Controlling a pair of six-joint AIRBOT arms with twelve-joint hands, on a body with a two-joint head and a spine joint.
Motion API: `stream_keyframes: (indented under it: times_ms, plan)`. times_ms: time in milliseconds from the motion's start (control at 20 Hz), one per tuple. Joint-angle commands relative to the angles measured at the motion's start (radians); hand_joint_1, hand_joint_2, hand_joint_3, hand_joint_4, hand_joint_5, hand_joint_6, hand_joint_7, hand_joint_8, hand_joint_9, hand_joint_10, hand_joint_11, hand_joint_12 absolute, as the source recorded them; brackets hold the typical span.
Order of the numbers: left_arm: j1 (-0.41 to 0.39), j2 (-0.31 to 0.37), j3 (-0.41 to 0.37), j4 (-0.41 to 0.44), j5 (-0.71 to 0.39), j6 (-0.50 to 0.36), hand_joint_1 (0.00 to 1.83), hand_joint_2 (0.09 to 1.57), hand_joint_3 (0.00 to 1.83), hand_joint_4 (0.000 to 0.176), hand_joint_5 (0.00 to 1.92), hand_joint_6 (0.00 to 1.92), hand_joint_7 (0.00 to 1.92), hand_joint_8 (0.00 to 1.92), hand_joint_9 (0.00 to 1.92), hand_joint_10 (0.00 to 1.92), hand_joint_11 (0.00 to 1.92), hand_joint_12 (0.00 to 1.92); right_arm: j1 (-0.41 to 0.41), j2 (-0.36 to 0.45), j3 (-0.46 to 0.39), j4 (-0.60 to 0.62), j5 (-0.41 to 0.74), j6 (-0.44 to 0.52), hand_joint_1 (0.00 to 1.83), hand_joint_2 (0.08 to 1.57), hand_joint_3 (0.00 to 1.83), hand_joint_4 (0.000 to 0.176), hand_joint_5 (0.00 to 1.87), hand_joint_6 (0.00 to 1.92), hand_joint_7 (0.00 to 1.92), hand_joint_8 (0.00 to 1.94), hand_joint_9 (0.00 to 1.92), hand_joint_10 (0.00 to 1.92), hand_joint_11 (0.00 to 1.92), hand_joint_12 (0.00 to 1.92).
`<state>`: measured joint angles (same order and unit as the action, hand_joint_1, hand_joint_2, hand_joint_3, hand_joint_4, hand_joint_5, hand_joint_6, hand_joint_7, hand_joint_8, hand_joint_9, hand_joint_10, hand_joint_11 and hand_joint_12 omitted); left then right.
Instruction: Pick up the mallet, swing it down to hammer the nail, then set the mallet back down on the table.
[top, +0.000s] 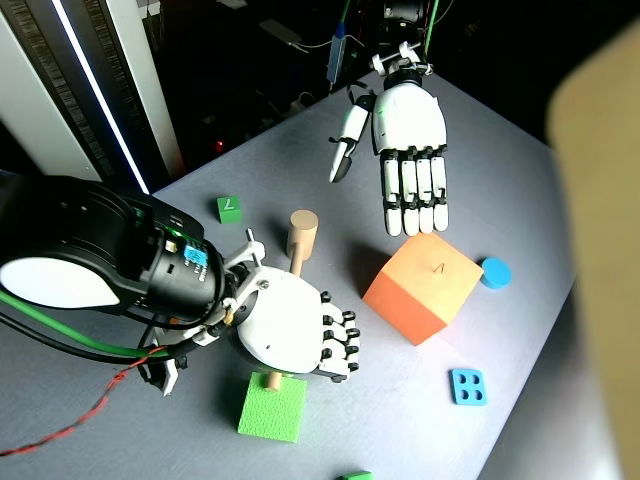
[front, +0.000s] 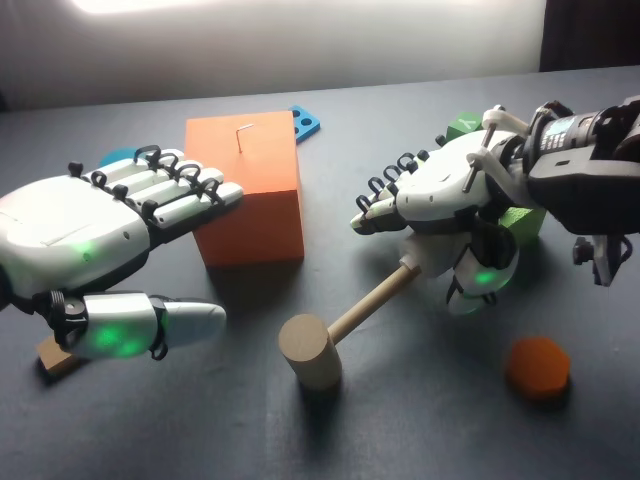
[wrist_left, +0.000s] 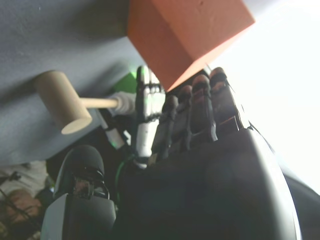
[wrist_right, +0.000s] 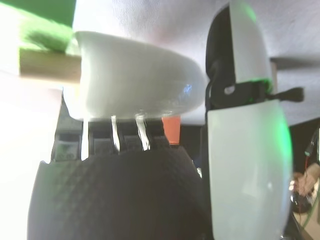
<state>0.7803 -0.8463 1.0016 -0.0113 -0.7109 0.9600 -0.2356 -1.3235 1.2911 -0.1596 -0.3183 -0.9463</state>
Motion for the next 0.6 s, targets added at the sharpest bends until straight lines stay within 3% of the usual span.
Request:
stream_keyframes:
  times_ms: [0,250,400,550]
  plan:
    - [-0.002,-0.001,0.008,-0.011,-0.114,0.003,0.0,1.24,0.0,0.0,0.0,0.0,0.0,0.0,0.0,0.0,0.0,0.0,0.0,0.001,0.006,-0.007,0.085,-0.006,1.12,0.93,0.0,0.0,0.09,0.0,0.05,0.0,0.09,0.01,0.0,0.62]
    - [0.006,-0.002,0.013,-0.013,-0.114,0.003,0.0,1.24,0.0,0.0,0.0,0.0,0.0,0.0,0.0,0.0,0.0,0.0,-0.012,-0.005,0.012,-0.007,0.089,-0.012,1.1,0.93,0.0,0.0,0.1,0.0,0.05,0.0,0.09,0.0,0.0,0.62]
    - [0.01,-0.004,0.013,-0.017,-0.114,0.005,0.0,1.24,0.0,0.0,0.0,0.0,0.0,0.0,0.0,0.0,0.0,0.0,-0.013,-0.005,0.016,-0.008,0.089,-0.015,1.04,0.92,0.0,0.0,0.11,0.0,0.07,0.0,0.12,0.01,0.0,0.71]
    - [0.009,-0.007,0.017,-0.02,-0.119,0.005,0.0,1.24,0.0,0.0,0.01,0.0,0.0,0.0,0.0,0.0,0.0,0.0,-0.012,-0.004,0.021,-0.008,0.089,-0.015,1.08,0.94,0.0,0.0,0.11,0.0,0.06,0.0,0.11,0.0,0.0,0.67]
